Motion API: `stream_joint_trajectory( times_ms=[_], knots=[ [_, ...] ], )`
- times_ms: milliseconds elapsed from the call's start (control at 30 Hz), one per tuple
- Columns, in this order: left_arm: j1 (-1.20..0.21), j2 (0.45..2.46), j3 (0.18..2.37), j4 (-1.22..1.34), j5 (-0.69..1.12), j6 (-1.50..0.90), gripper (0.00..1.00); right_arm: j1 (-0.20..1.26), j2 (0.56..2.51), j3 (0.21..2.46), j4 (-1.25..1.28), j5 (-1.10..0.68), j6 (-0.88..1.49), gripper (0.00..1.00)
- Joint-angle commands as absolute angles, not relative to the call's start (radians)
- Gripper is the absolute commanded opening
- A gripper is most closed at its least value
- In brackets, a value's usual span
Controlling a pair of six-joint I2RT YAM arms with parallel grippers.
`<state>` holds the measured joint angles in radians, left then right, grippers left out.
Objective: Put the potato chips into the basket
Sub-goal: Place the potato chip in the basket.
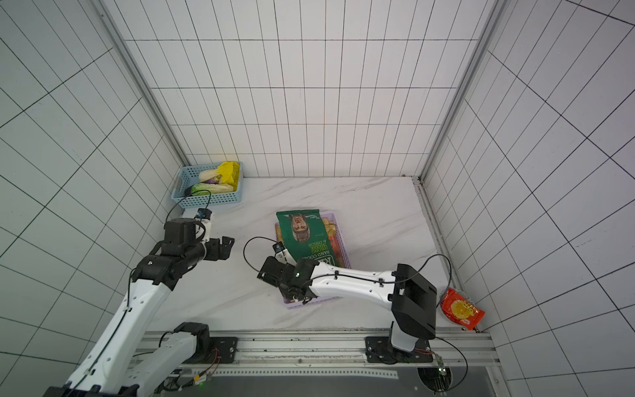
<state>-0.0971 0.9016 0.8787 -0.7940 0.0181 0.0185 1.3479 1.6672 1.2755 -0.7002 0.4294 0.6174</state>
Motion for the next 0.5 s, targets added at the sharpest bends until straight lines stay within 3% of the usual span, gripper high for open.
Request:
stream_joint_trajectory(
  times_ms=[0,467],
  knots=[
    [-0.093,0.91,0.884,-0.769,0.023,0.015,0.98,1.349,1.668,1.271,-0.729,0.486,0.64,0.52],
    [-0.094,0.919,0.876,-0.767,0.033,0.022,0.98,1.34,1.706,1.228,-0.621,0.426,0.615,0.52]
  ],
)
